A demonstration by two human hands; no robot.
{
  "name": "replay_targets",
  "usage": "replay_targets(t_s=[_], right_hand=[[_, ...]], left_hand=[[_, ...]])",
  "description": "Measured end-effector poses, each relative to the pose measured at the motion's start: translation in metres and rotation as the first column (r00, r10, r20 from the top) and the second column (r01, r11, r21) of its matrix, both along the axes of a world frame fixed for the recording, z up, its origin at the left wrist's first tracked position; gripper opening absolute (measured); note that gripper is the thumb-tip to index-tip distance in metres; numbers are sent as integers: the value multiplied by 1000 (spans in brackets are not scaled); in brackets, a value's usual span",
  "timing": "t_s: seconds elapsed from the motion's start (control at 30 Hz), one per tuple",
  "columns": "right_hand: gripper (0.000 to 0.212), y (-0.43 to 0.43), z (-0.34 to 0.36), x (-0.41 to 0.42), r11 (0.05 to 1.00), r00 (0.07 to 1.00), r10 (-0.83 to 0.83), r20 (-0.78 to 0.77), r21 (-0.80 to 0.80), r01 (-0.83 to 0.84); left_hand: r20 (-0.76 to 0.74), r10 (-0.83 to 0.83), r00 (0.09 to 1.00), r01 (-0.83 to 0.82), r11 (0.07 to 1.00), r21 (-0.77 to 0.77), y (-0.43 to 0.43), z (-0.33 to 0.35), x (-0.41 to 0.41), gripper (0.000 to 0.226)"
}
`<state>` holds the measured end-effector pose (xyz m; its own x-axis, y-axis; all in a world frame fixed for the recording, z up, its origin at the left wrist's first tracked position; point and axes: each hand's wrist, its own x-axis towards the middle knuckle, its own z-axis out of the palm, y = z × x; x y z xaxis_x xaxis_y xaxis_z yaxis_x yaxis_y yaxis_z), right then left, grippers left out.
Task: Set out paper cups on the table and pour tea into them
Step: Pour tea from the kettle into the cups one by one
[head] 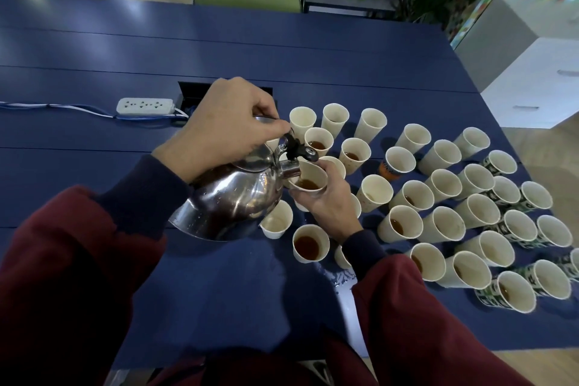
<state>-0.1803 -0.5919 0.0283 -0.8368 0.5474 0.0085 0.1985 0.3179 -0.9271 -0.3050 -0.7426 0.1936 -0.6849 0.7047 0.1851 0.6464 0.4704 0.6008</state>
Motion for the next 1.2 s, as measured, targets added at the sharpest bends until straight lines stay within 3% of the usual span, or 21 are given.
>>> replay_targets(t_s=[0.43, 0.6, 0.8, 0.9, 0.97, 1.03, 1.13, 1.2], right_hand=[[55, 17, -21, -14, 968, 953, 26, 301, 231, -99], [46, 19, -33, -22, 916, 922, 89, 376, 332, -224], [61, 16, -32, -25, 811, 847, 146, 511, 428, -398], [61, 27, -16, -24, 820, 824, 158, 544, 393, -417], [49, 36, 4, -24, 824, 867, 99, 488, 448, -346], [36, 40, 33, -25, 861, 950, 11, 311, 480, -167], [17, 30, 83, -30, 942, 999, -35, 25, 335, 24], [12, 19, 110, -36, 956, 995, -63, -81, 281, 83]], left_hand=[[106, 183, 977, -192, 978, 77, -5, -3, -29, 21], [233, 213, 949, -241, 966, 96, -6, -5, -37, 25], [381, 216, 899, -278, 954, 115, -1, -9, -41, 29], [464, 184, 867, -293, 940, 174, 3, -8, -38, 28], [542, 140, 828, -300, 929, 219, 5, -5, -36, 32], [620, 84, 780, -306, 915, 261, 8, -2, -34, 42], [703, -36, 711, -308, 882, 357, 18, 6, -25, 55], [737, -117, 665, -314, 852, 419, 26, 11, -18, 62]])
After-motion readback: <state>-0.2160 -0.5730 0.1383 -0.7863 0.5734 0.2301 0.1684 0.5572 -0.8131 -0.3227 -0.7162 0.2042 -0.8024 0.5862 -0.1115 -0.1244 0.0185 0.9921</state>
